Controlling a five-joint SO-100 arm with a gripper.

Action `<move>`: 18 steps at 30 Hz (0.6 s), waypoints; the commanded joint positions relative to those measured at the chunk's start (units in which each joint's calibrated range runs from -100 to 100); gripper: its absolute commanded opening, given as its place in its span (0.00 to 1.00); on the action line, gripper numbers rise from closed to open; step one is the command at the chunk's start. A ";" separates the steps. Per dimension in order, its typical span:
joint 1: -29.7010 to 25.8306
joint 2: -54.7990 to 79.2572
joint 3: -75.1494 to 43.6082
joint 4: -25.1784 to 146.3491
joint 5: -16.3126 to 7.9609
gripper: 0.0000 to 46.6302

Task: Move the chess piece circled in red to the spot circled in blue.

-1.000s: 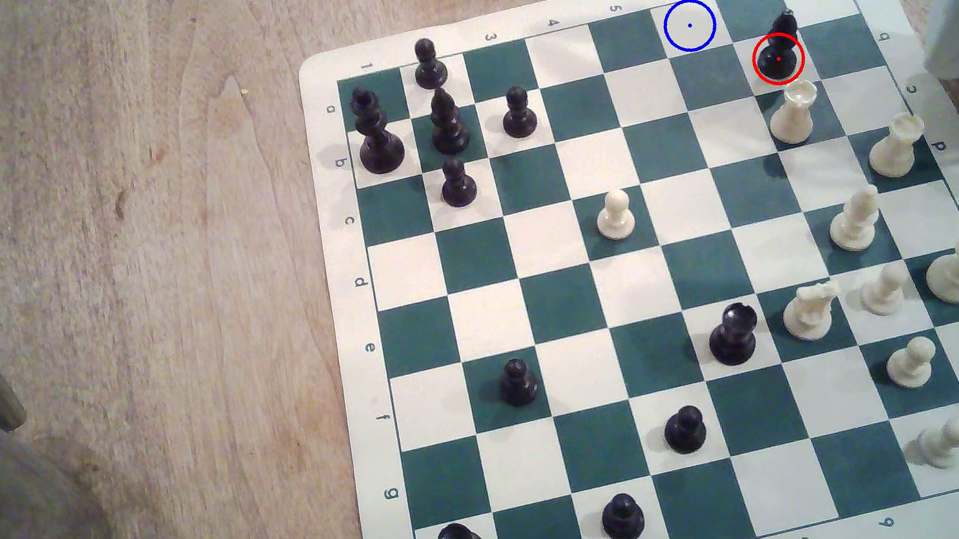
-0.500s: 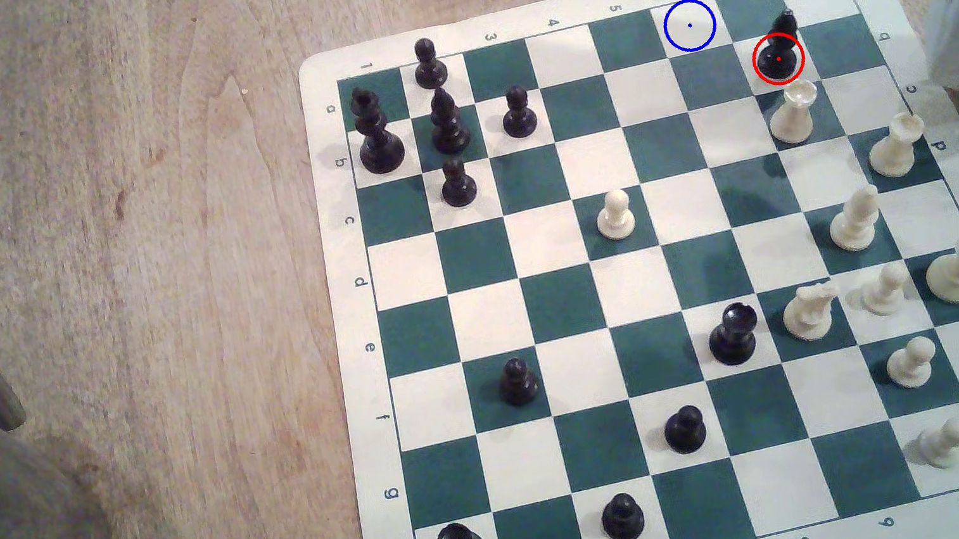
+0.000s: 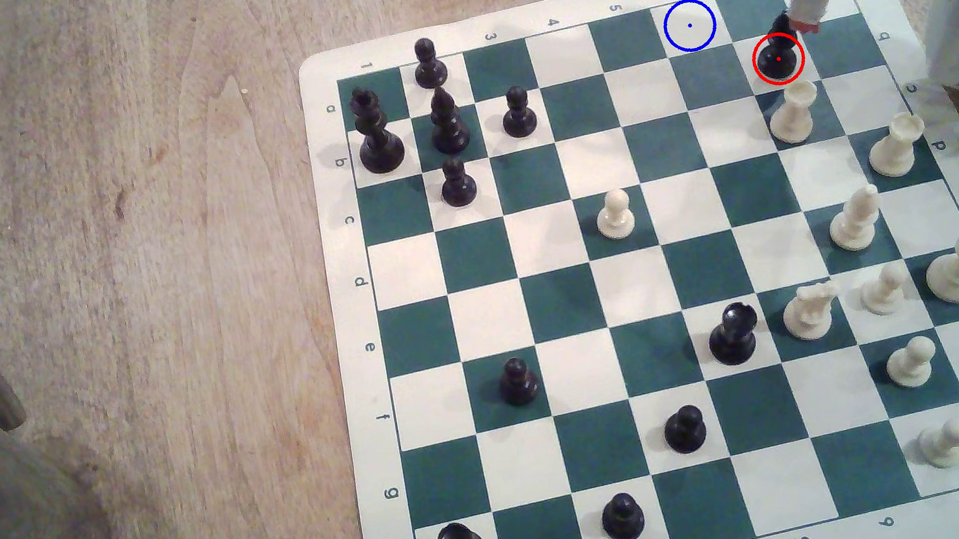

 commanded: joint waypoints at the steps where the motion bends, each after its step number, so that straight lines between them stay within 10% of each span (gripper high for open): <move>1: 0.37 2.36 1.38 -1.48 0.29 0.24; 18: -0.10 2.19 5.83 -1.07 -0.05 0.27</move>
